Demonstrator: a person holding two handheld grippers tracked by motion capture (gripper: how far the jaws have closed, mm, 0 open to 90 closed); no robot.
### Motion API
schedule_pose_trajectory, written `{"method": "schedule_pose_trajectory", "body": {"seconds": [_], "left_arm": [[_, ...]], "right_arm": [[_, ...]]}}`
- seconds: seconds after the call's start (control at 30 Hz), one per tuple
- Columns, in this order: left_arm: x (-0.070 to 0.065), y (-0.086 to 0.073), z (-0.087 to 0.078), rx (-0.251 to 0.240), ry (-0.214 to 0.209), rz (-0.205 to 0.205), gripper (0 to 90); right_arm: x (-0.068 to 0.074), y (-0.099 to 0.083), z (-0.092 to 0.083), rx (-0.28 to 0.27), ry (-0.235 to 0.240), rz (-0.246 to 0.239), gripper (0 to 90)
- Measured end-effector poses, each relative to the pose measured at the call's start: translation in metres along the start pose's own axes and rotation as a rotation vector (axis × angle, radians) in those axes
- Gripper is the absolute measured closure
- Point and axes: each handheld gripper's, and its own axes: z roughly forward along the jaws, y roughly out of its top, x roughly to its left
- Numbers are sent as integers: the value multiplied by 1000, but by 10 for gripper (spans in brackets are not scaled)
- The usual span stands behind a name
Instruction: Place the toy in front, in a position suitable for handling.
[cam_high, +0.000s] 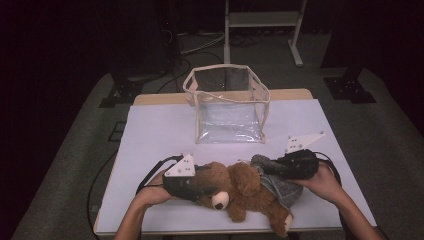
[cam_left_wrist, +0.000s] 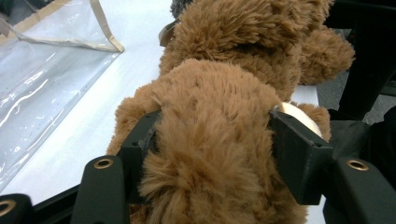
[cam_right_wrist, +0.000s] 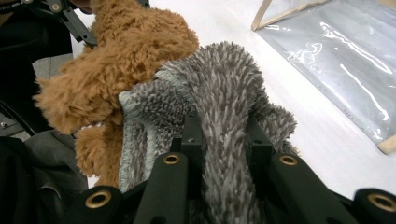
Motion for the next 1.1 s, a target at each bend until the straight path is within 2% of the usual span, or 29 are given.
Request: {"method": "schedule_pose_trajectory", "body": {"seconds": [0.1, 0.17, 0.23, 0.3, 0.43, 0.53, 0.67, 0.77, 0.87, 0.93, 1.0, 1.1], "left_arm": [[3, 0, -2, -5, -10, -18, 325], [5, 1, -3, 13, -2, -36, 237], [8, 0, -4, 25, 6, -69, 171], [10, -1, -4, 28, -9, -96, 152], [7, -3, -2, 20, -23, -64, 316], [3, -1, 1, 13, -24, -1, 404], [3, 6, 8, 19, -35, 22, 411], [5, 6, 7, 26, -39, 16, 404], [7, 3, 2, 23, -33, -6, 362], [9, 3, 1, 15, -27, -36, 268], [10, 5, 3, 16, -32, -58, 200], [10, 11, 11, 27, -28, -67, 129]], "right_arm": [[1, -4, 0, -2, 10, 8, 750], [3, -8, 0, 0, 10, 12, 750], [4, -10, 0, -4, 15, 10, 751], [6, -14, -1, -6, 21, 16, 751], [7, -17, -4, -12, 38, 28, 751], [7, -15, -7, -14, 45, 27, 751], [3, -4, -7, -11, 51, 32, 752], [4, 4, 0, -1, 52, 9, 751], [3, 6, 7, 17, 68, 10, 751], [4, 3, 8, 12, 85, 14, 751], [6, 0, 9, 6, 90, 22, 752], [10, -5, 8, -3, 91, 24, 753]]}}
